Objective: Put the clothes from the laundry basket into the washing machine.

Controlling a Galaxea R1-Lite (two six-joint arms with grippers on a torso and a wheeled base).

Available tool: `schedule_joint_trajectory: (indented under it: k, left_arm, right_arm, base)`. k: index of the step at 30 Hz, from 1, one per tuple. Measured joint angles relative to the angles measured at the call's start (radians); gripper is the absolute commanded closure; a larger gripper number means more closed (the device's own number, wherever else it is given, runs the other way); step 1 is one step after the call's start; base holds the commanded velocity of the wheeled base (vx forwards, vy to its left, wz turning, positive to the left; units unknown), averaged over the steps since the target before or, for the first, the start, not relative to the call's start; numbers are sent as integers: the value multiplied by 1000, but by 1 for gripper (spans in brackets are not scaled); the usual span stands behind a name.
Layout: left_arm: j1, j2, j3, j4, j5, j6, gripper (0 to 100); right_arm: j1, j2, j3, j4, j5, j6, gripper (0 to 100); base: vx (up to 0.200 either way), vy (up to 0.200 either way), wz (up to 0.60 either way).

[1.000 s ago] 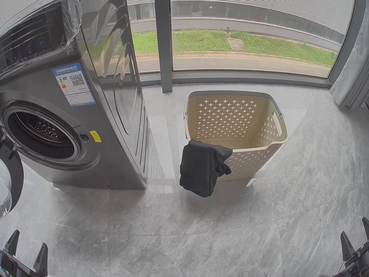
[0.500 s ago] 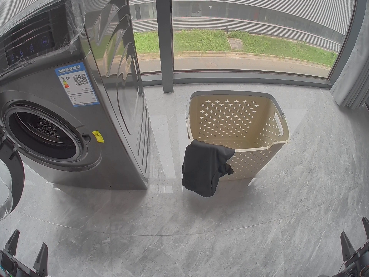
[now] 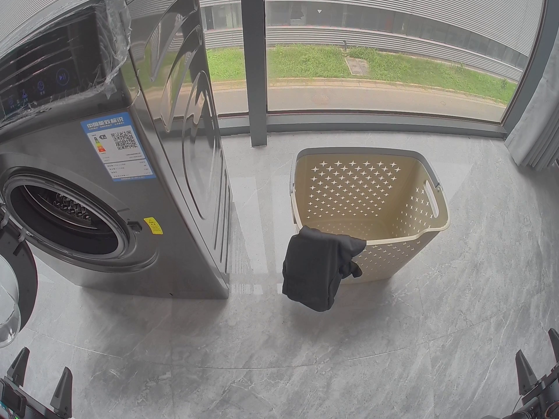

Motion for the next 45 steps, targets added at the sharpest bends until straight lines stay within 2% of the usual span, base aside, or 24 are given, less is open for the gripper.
schedule_joint_trajectory:
  k: [12,18,21,25,29,32,37,45]
  left_arm:
    - [0,0,0,0,0,-2,0]
    - [-1,0,0,0,0,-1,0]
    - [-1,0,0,0,0,-1,0]
    - [0,0,0,0,0,-1,0]
    - [0,0,0,0,0,-1,0]
    - [0,0,0,0,-1,0,0]
    - [0,0,0,0,-1,-1,0]
    - [0,0,0,0,-1,-1,0]
  right_arm:
    - [0,0,-1,-17,5,14,0]
    - [19,30,-85,-55,10,58,0]
    - [35,107,-113,-69,19,58,0]
    - [57,251,-126,-120,30,30,0]
    - [95,431,-133,-209,37,18,0]
    - [138,566,-138,-282,33,27,0]
    - [245,815,-151,-429,-11,84,0]
    - [483,1213,-223,-618,-146,254,0]
  base:
    - [0,0,0]
    - [0,0,0]
    - [0,0,0]
    - [0,0,0]
    - [0,0,0]
    - [0,0,0]
    - [0,0,0]
    - [0,0,0]
